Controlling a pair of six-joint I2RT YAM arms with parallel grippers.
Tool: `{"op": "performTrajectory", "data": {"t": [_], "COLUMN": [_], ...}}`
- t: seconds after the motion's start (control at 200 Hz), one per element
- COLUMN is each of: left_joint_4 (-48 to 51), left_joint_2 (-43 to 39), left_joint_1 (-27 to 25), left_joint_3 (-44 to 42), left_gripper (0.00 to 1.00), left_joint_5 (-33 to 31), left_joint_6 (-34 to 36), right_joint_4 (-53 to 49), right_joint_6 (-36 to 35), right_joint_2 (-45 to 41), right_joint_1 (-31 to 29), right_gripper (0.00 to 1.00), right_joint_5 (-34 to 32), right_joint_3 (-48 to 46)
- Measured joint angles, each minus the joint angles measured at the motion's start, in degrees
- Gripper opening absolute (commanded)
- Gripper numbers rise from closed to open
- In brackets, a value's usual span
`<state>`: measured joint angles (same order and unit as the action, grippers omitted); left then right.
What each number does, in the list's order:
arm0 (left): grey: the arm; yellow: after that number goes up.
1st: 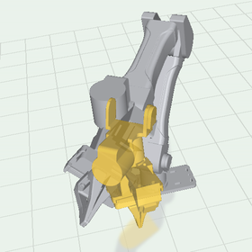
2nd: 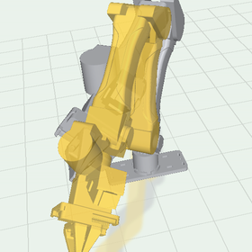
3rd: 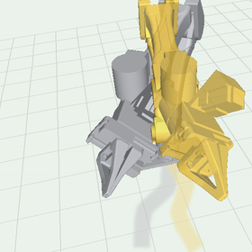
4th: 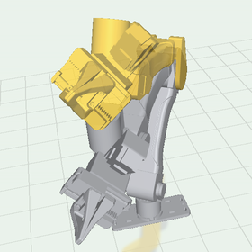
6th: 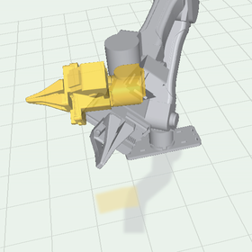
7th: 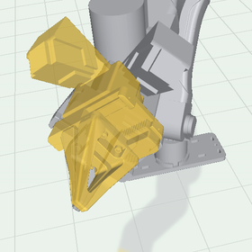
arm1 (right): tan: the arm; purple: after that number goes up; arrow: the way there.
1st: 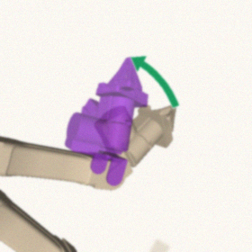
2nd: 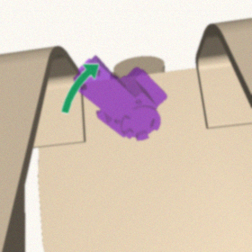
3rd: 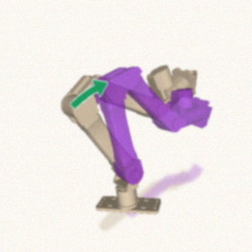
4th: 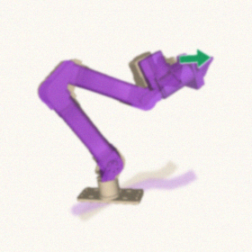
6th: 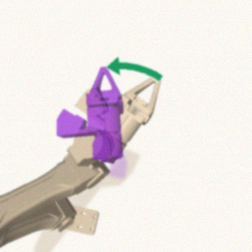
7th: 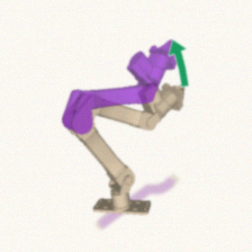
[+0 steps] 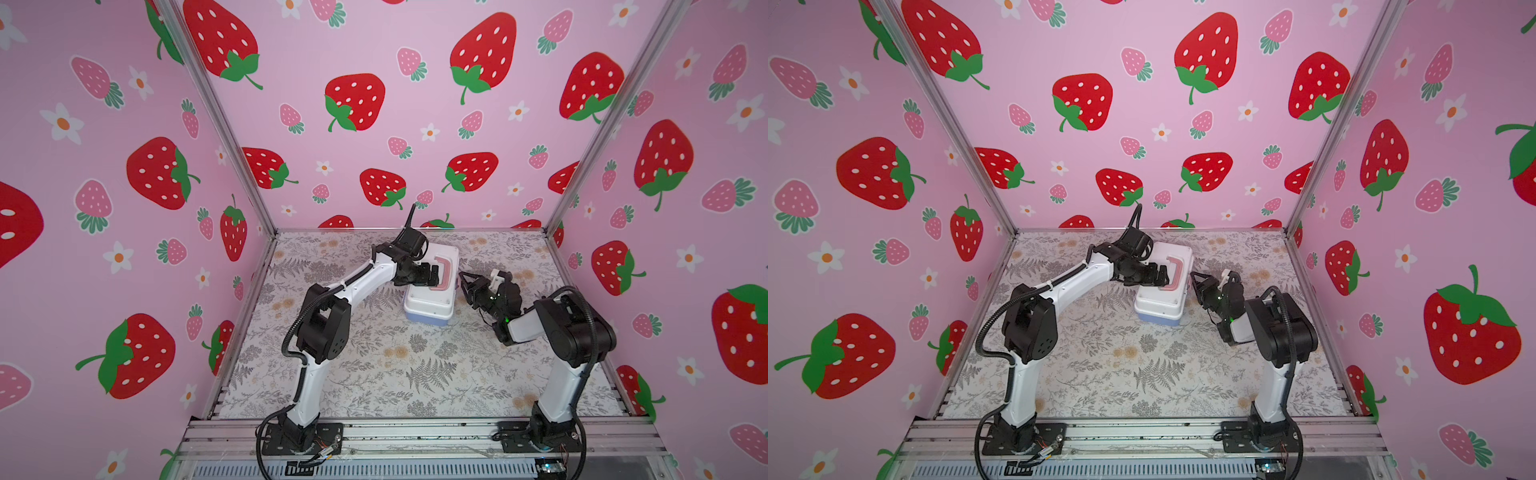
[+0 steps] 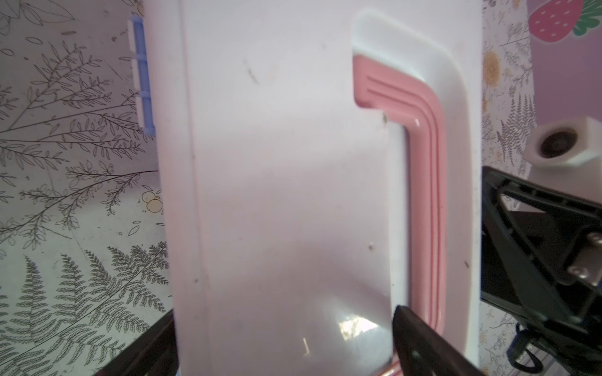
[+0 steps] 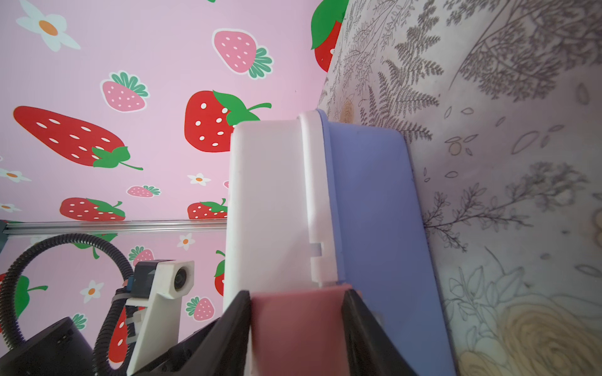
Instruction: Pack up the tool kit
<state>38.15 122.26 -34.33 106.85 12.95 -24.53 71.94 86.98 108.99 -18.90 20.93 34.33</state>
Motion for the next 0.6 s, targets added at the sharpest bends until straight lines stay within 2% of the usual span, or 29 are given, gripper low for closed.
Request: {"op": "performTrajectory", "data": {"t": [0.06,0.075,0.14,0.305,0.6], "left_joint_4": [0.00,0.00,0.00,0.00,-0.02], "left_joint_2": [0.02,0.02,0.02,0.02,0.04], "left_joint_1": [0.00,0.00,0.00,0.04,0.07], "left_joint_3": [0.00,0.00,0.00,0.00,0.02], "left_gripper": [1.00,1.00,1.00,1.00,1.00], "left_joint_5": [0.00,0.02,0.04,0.13,0.13], "left_joint_6": [0.00,0.00,0.00,-0.09,-0.15], "right_joint_4": [0.28,0.33,0.35,-0.57,-1.38], "right_joint_6": [-0.28,-0.42,-0.92,-1.16,-1.38], "right_joint_2": [0.33,0.39,0.87,2.99,3.82], "right_joint_1": [0.04,0.07,0.04,0.07,0.20], "right_gripper": [0.51,0.55,0.60,0.65,0.56], "right_joint_5": [0.24,0.33,0.92,2.32,2.99], "right_joint_3": [0.04,0.04,0.22,0.76,0.98]}}
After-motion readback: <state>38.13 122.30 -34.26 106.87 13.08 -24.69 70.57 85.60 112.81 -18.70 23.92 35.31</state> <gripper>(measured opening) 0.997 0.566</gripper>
